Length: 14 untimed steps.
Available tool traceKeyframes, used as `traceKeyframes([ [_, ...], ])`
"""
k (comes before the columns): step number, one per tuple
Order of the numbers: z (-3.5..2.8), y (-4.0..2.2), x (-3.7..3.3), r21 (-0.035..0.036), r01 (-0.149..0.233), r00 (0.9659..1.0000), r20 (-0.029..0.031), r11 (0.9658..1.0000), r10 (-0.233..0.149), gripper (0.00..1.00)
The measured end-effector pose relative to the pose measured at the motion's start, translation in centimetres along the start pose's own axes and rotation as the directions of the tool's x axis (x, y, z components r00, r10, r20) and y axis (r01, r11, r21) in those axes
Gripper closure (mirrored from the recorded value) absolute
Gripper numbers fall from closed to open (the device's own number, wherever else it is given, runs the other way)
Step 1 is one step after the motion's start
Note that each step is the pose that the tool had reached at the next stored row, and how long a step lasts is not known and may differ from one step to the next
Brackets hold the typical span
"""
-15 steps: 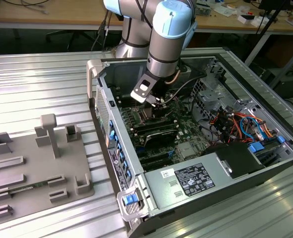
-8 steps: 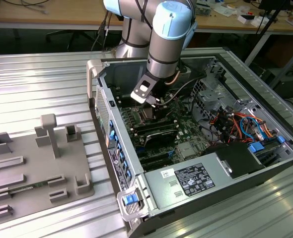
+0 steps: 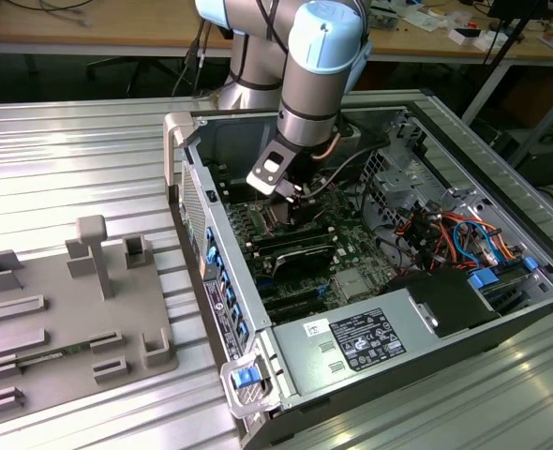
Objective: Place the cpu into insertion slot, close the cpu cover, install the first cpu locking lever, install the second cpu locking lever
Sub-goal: 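Place the cpu into insertion slot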
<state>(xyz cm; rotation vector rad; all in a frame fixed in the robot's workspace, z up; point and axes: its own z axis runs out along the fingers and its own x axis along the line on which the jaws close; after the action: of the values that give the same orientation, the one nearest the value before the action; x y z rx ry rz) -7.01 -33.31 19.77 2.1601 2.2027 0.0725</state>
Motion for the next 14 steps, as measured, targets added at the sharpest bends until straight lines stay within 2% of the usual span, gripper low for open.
traceKeyframes([
  [12, -1.8, 0.14, -0.01, 0.0003, 0.0, 1.0, 0.0, 1.0, 0.0, 0.33],
  [14, -2.09, 0.17, -0.01, 0.0005, 0.0, 1.0, -0.0001, 1.0, 0.0, 0.47],
])
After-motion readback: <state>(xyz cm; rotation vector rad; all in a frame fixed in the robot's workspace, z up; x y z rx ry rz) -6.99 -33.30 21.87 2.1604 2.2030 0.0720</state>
